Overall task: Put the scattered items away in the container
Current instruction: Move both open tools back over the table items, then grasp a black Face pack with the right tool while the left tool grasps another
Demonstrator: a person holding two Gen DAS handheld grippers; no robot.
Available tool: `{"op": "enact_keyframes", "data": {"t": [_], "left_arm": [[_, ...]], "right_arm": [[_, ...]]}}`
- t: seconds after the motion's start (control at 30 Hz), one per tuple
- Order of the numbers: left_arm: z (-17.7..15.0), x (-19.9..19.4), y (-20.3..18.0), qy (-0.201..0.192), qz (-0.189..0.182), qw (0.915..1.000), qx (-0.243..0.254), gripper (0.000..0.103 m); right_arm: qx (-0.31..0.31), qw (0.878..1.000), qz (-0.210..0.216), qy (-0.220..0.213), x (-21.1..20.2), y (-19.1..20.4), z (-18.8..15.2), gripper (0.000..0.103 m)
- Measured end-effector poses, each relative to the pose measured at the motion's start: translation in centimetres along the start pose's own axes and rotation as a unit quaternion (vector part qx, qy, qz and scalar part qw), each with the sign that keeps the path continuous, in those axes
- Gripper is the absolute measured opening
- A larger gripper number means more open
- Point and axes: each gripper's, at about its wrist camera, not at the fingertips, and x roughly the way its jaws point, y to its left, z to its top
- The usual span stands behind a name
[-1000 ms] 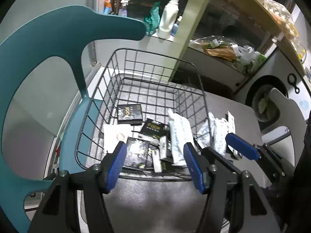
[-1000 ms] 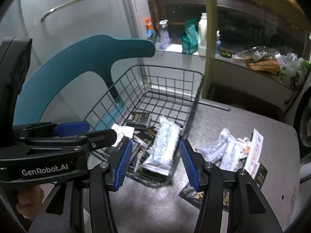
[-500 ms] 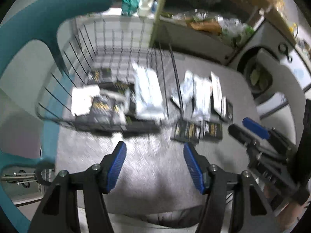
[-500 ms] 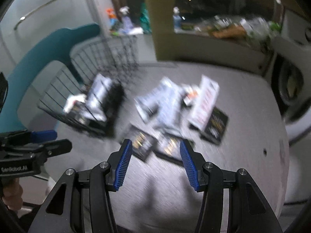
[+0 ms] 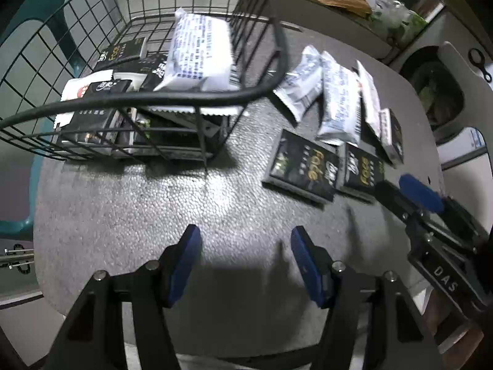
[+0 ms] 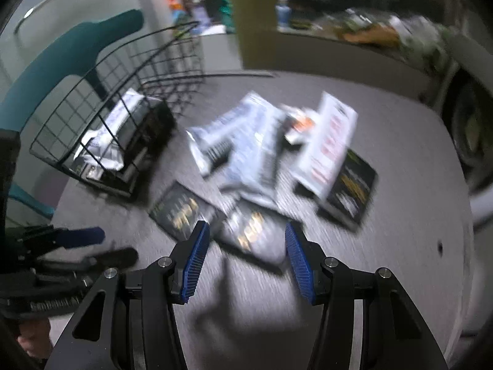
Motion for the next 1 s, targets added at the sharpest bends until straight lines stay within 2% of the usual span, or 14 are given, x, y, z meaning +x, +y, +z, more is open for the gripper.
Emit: {"op": "enact_keyframes", "data": {"t": [0.13,0.3,0.63,0.8,0.9,1.0], "left_arm": [[0.5,0.8,0.6,0.005,-0.005,0.9998,-0.018,0.067],[0.6,1.6,0.8,0.014,-0.017,0.9994,-0.026,0.067],[1.2,2.1,1.3,0.01,-0.03,0.9992,-0.026,0.067],[0.9,2.0,1.7,0.007,-0.032,0.9992,-0.025,0.067],[0.6,1.9,2.1,0.006,-0.024,0.9995,-0.021,0.067],[-0.1,1.8,2.0,0.006,-0.02,0.9998,-0.001,0.068]], "right_arm": [[-0.035,0.999,-0.02,0.0,1.7,1.2,1.9,0.051],[-0.056,0.998,-0.025,0.017,3.7,1.7,2.6,0.051],[-0.065,0.997,-0.013,0.037,4.4,1.5,1.9,0.051],[-0.085,0.995,-0.008,0.052,4.0,2.7,1.3,0.051],[-0.06,0.996,0.002,0.059,3.4,2.6,0.2,0.051],[-0.05,0.997,-0.007,0.056,2.9,2.7,-0.8,0.051]]}}
